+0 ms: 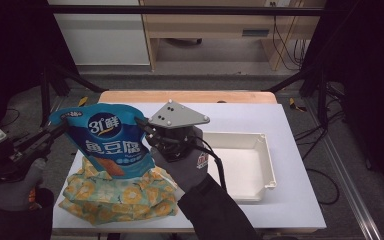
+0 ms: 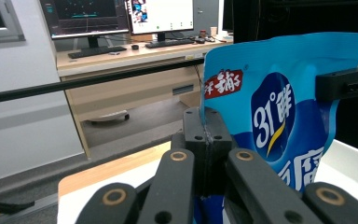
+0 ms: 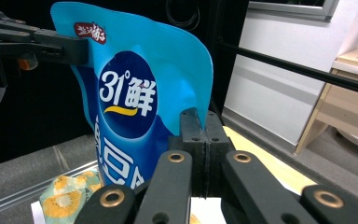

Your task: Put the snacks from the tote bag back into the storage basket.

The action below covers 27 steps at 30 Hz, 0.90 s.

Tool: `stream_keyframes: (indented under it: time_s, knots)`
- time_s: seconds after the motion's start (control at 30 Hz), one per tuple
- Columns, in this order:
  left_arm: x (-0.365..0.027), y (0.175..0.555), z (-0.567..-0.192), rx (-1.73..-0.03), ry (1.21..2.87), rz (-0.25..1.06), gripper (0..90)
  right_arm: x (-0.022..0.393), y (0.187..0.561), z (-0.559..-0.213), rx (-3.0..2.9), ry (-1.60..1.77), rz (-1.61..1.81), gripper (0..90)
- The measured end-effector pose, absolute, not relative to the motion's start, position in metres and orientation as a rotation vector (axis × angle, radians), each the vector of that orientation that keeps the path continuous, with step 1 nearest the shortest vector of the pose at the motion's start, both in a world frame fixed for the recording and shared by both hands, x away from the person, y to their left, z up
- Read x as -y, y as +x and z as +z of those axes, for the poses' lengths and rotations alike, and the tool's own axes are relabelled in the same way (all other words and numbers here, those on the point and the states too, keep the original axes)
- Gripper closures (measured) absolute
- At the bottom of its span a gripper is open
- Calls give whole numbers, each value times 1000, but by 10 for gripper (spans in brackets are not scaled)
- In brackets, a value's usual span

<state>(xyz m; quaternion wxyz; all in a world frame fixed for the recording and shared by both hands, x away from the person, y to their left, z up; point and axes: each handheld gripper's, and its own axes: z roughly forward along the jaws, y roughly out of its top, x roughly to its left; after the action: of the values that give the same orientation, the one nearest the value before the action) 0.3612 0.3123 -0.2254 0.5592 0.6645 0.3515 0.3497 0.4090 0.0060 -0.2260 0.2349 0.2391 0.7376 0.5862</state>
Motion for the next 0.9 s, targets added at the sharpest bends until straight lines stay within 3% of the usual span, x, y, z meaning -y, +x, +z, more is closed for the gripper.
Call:
stream_keyframes:
  time_s: [0.9]
  knots:
    - [-267,371,-210,-751,1591,788,900,42,401,-210,-1968,674,1570,900]
